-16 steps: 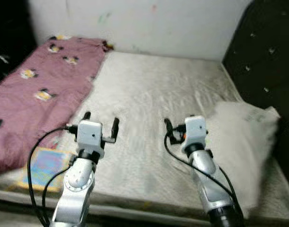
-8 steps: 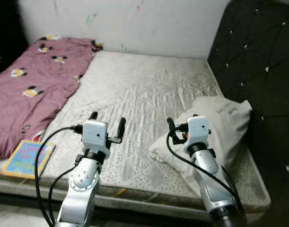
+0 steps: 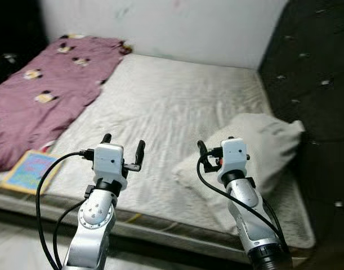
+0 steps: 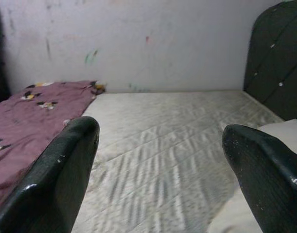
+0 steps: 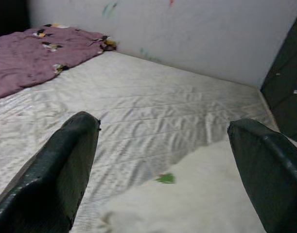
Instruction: Clean up the room
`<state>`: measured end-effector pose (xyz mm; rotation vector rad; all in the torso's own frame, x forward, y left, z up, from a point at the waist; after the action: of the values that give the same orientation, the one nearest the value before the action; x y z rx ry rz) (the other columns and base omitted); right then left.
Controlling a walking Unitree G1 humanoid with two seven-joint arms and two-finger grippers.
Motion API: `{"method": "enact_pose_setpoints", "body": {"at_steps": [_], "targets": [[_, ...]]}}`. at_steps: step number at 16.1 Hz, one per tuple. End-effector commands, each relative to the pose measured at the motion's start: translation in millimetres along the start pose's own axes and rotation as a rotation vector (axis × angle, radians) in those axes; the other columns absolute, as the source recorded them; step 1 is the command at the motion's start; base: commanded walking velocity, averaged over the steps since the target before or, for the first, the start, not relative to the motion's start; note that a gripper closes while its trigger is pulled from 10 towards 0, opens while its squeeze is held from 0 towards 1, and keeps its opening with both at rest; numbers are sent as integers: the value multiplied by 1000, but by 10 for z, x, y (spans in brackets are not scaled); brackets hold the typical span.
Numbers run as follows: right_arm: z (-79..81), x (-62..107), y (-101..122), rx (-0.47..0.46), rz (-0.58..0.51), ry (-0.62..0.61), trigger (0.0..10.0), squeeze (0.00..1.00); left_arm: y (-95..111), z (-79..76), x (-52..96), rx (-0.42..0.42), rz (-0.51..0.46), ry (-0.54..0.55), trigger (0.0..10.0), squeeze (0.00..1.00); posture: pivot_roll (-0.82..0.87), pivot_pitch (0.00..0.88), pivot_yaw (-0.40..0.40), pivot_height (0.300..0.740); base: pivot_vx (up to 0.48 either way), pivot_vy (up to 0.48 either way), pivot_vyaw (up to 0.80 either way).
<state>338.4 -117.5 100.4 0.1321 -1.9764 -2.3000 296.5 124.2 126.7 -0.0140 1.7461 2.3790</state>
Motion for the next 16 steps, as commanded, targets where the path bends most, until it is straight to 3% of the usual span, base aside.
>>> {"method": "enact_pose_setpoints", "body": {"at_steps": [1,3,11,14,16], "targets": [[-49,-15,54,12,-14,-9,10000,0,38,-37,-24,-1,-7,-5,10000,0,-12,47,-41,740,0,-334,0],[-54,-21,56,14,-13,-10,10000,0,46,-44,-32,-2,-10,-6,10000,0,-13,46,-42,740,0,-324,0],[-57,-32,58,16,-12,-12,10000,0,67,-56,-30,43,-32,-14,10000,0,-12,44,-44,740,0,0,0],[-65,-27,49,15,-8,-18,10000,0,68,-62,-29,50,-32,-12,10000,0,-13,46,-44,740,0,0,-800],[-82,-26,48,19,-8,-20,10000,0,16,-43,-15,-22,15,35,10000,0,-14,46,-45,740,0,0,-800]]}}
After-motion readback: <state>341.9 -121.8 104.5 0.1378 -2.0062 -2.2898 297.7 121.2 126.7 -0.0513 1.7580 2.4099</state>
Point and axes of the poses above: a point about 5 cm out from each wrist's last joint towards the gripper, its own x axis pointing back from the gripper into the wrist, its own y axis along the axis of the wrist's last joint, z = x × y, the point moved 3 cm from there along -x, pointing out of the wrist towards the gripper, and after that the axes turned 14 degrees about -x, right-handed, at the moved point
